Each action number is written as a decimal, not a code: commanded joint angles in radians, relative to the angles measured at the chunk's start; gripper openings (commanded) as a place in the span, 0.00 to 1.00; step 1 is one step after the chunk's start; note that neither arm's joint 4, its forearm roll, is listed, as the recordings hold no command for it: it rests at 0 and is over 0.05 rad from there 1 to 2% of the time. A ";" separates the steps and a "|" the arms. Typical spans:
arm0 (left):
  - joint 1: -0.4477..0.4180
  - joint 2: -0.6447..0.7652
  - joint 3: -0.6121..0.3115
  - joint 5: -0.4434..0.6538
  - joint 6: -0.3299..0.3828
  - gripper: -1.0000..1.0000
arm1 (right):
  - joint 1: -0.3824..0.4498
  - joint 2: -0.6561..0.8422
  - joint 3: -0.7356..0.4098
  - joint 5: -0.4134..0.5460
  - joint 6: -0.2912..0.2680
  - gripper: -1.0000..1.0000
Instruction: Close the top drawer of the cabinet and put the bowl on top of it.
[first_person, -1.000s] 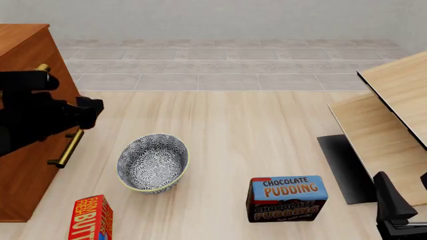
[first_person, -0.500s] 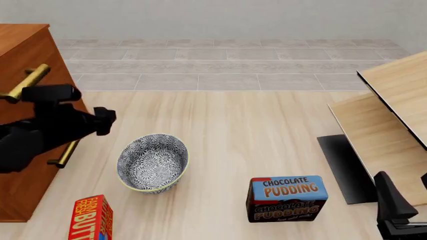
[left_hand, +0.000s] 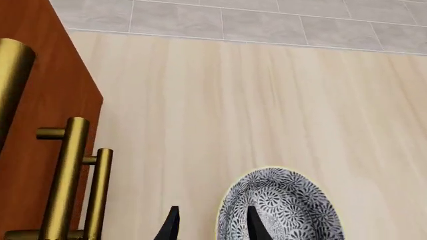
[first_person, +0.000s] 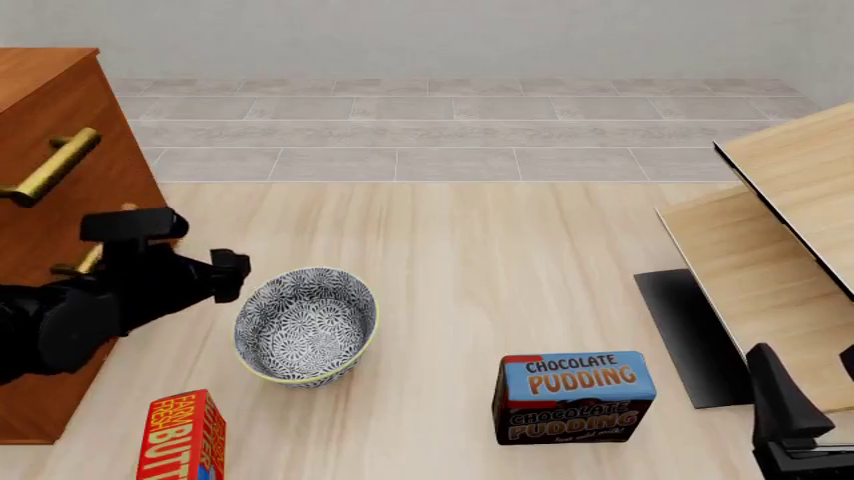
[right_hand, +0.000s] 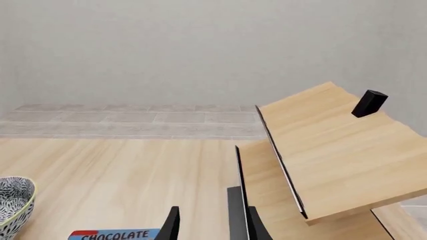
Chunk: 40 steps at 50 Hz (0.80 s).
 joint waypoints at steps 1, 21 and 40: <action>-0.011 0.036 0.034 -0.046 -0.016 1.00 | 0.003 0.000 0.001 0.000 -0.001 1.00; -0.032 0.112 0.079 -0.132 -0.038 1.00 | 0.001 0.000 0.002 -0.003 0.004 1.00; -0.052 0.149 0.105 -0.181 -0.067 1.00 | 0.000 0.000 0.000 -0.002 0.004 1.00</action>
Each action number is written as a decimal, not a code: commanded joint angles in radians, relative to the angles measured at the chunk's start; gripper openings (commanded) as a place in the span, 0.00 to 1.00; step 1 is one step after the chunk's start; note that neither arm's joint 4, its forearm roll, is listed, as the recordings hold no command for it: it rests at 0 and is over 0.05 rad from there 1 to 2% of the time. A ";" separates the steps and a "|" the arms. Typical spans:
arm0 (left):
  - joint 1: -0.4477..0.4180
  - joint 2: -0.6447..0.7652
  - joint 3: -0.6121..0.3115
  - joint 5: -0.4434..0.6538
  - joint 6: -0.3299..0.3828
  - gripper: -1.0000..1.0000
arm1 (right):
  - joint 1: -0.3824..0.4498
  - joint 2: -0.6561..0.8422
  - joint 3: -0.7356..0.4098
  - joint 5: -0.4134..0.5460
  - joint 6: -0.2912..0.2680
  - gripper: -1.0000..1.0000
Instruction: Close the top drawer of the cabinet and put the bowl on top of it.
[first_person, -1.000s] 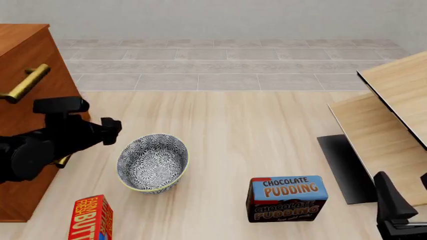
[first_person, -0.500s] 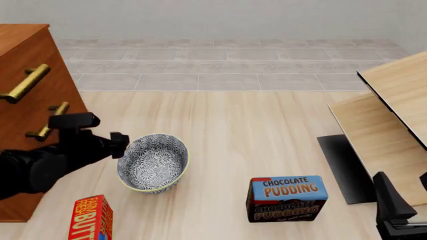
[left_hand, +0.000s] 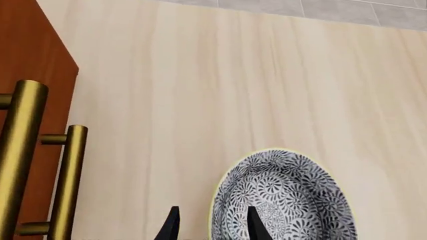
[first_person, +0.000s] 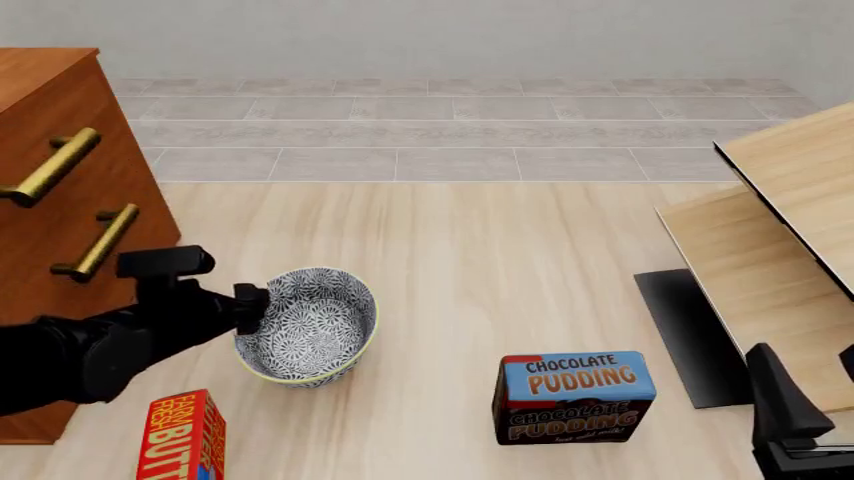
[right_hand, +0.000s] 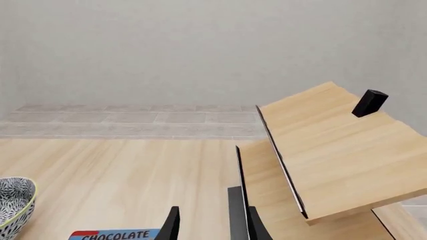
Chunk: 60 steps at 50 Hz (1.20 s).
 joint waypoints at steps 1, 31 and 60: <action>-0.014 0.026 0.020 -0.037 -0.018 1.00 | 0.000 0.000 -0.001 0.001 0.000 1.00; -0.035 0.105 0.038 -0.105 -0.042 1.00 | -0.004 0.000 -0.002 0.001 0.003 1.00; -0.048 0.147 0.052 -0.129 -0.047 0.00 | 0.001 0.000 0.002 -0.002 0.001 1.00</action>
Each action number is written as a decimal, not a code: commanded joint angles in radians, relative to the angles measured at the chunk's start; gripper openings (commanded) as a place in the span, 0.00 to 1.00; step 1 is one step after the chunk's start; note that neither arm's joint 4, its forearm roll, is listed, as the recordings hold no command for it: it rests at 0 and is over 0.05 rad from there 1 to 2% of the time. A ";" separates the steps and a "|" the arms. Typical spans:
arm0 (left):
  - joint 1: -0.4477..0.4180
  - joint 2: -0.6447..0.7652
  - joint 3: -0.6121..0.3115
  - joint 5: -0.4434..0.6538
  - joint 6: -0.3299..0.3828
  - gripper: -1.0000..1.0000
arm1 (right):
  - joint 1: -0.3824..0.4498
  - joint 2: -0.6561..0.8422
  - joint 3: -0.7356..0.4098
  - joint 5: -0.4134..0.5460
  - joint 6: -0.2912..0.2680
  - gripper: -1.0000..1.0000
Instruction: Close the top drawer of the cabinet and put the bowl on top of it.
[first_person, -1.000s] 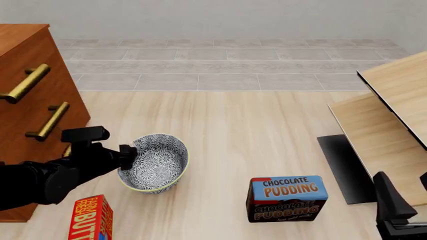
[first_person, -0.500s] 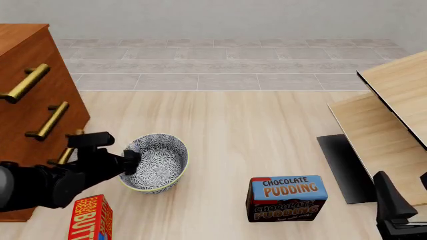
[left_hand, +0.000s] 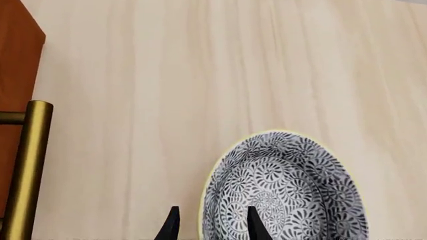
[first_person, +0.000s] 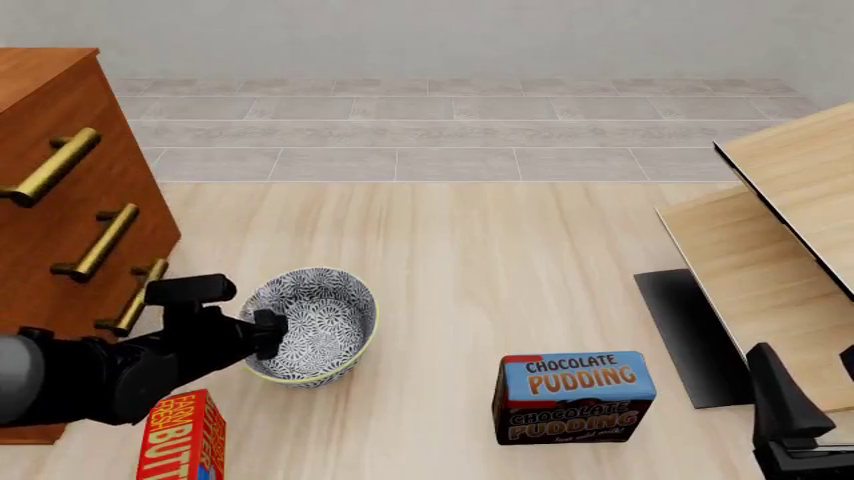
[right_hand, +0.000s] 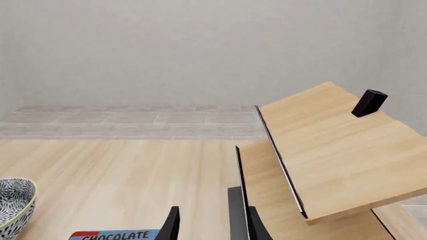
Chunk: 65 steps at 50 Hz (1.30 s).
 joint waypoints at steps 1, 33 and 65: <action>0.001 0.018 -0.001 -0.001 0.004 0.00 | 0.002 0.000 0.002 -0.002 -0.001 1.00; -0.038 -0.077 -0.060 0.119 -0.055 0.00 | -0.003 0.000 0.001 -0.002 0.009 1.00; -0.085 -0.411 -0.265 0.467 -0.127 0.00 | -0.008 -0.001 0.000 -0.004 0.014 1.00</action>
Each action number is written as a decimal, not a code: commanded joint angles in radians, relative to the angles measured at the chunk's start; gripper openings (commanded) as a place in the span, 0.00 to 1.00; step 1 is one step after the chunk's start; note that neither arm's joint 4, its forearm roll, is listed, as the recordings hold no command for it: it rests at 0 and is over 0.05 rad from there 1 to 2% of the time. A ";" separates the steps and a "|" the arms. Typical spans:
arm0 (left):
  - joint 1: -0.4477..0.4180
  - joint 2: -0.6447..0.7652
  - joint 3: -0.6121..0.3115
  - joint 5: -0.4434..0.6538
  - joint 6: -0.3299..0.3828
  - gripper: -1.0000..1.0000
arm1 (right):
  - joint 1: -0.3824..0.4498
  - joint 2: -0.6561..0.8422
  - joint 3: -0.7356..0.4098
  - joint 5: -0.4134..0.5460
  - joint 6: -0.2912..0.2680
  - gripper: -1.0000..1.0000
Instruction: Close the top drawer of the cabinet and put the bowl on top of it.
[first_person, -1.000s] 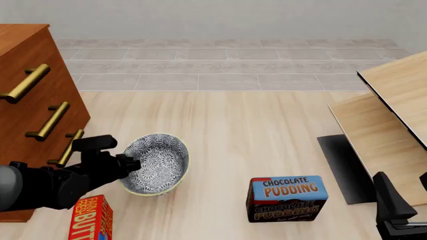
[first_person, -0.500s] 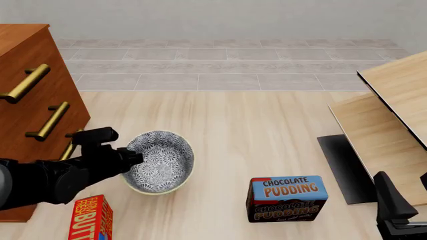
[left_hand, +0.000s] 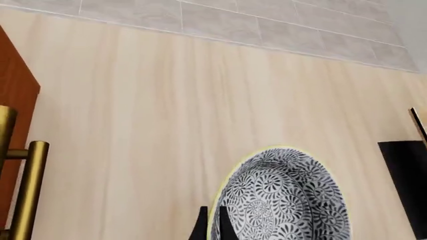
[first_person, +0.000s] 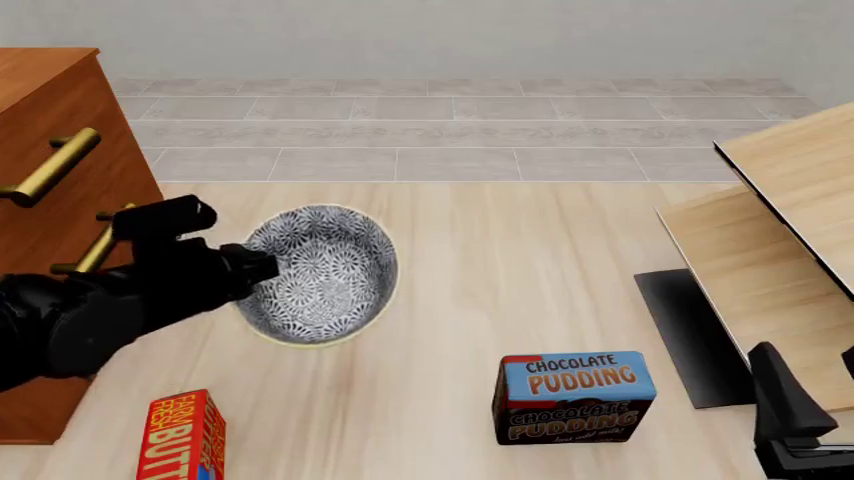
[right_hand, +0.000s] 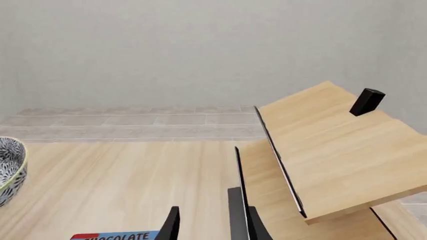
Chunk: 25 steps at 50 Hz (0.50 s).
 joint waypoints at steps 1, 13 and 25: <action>-0.021 -0.127 -0.092 0.130 0.000 0.00 | -0.001 0.000 -0.001 0.001 0.002 1.00; -0.020 -0.203 -0.226 0.327 -0.002 0.00 | -0.001 0.000 -0.001 0.001 0.002 1.00; 0.082 -0.197 -0.413 0.525 0.033 0.00 | 0.004 0.000 -0.003 0.001 -0.002 1.00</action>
